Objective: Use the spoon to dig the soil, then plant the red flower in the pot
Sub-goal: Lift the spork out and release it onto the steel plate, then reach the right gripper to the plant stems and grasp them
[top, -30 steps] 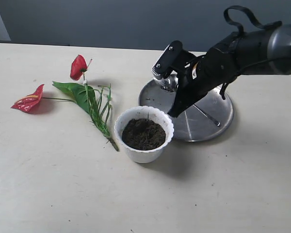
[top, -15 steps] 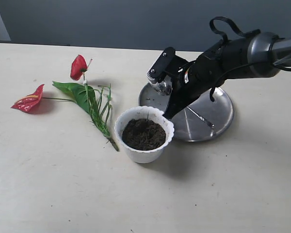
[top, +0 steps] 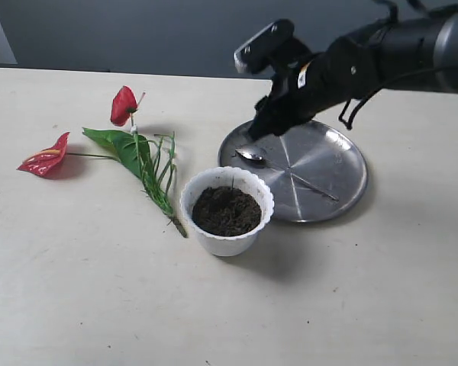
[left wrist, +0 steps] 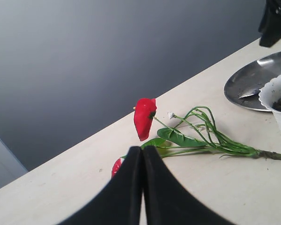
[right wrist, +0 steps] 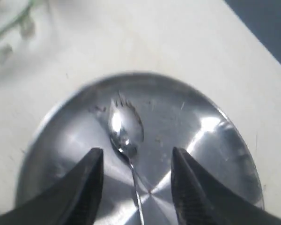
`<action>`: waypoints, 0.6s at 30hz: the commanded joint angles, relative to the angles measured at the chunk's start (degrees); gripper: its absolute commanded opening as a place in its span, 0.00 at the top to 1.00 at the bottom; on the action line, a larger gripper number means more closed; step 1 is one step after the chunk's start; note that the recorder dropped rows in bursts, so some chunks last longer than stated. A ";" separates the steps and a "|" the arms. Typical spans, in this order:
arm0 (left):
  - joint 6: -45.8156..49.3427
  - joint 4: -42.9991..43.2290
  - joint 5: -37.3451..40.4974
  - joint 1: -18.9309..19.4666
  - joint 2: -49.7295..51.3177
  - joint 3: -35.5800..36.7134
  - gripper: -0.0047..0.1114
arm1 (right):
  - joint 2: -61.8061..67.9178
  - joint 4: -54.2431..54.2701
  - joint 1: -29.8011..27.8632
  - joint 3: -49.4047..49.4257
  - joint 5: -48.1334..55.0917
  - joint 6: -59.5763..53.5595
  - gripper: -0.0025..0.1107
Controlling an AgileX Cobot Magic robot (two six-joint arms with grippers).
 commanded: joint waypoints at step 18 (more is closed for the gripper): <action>-0.32 -0.45 -0.59 -0.38 -0.26 -0.13 0.95 | 30.87 12.59 14.62 -51.09 35.27 2.54 0.44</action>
